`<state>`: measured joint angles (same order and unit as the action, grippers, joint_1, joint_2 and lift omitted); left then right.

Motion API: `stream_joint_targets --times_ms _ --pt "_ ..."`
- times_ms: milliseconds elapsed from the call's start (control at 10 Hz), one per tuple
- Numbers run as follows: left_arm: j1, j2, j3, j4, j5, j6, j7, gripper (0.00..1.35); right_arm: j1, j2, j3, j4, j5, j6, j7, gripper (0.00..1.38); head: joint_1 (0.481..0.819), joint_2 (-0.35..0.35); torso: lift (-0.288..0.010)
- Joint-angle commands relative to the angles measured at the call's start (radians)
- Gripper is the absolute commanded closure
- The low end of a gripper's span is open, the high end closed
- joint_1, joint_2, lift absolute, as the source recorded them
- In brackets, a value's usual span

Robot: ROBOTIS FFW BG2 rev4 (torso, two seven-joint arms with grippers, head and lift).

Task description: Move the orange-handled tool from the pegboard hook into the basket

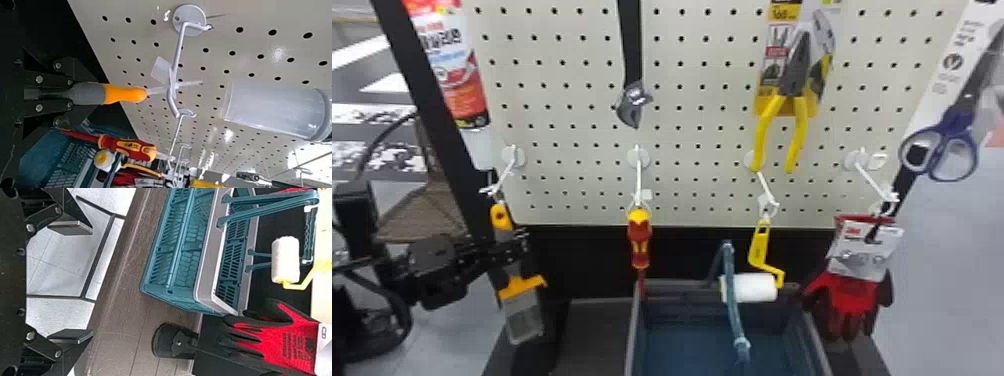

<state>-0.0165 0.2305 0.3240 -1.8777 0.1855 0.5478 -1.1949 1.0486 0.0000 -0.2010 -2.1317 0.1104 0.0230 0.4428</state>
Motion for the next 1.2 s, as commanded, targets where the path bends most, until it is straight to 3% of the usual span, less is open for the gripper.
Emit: stream_joint_targets --times_ms 0,500,700,900,1100 --pt "0.015 0.0 0.001 -0.033 0.003 0.018 0.003 1.19 0.0 0.001 0.0 0.0 0.0 0.0 0.001 0.35 0.549 0.0 -0.1" --pt "0.062 -0.005 0.013 -0.166 0.008 0.08 0.015 1.19 0.0 0.001 0.0 0.005 -0.002 0.003 0.001 0.35 0.549 0.0 -0.1" --pt "0.069 -0.019 0.013 -0.22 0.022 0.098 0.018 1.19 -0.002 0.001 0.0 0.01 -0.002 0.005 0.001 0.35 0.549 0.0 -0.1" --pt "0.092 -0.036 0.013 -0.242 0.098 0.095 0.046 1.19 -0.006 0.001 0.0 0.012 -0.002 0.008 0.005 0.35 0.549 0.0 -0.1" --pt "0.146 -0.039 -0.016 -0.205 0.29 -0.003 0.109 1.19 -0.013 0.001 0.0 0.017 0.002 0.012 0.01 0.35 0.549 0.0 -0.1"
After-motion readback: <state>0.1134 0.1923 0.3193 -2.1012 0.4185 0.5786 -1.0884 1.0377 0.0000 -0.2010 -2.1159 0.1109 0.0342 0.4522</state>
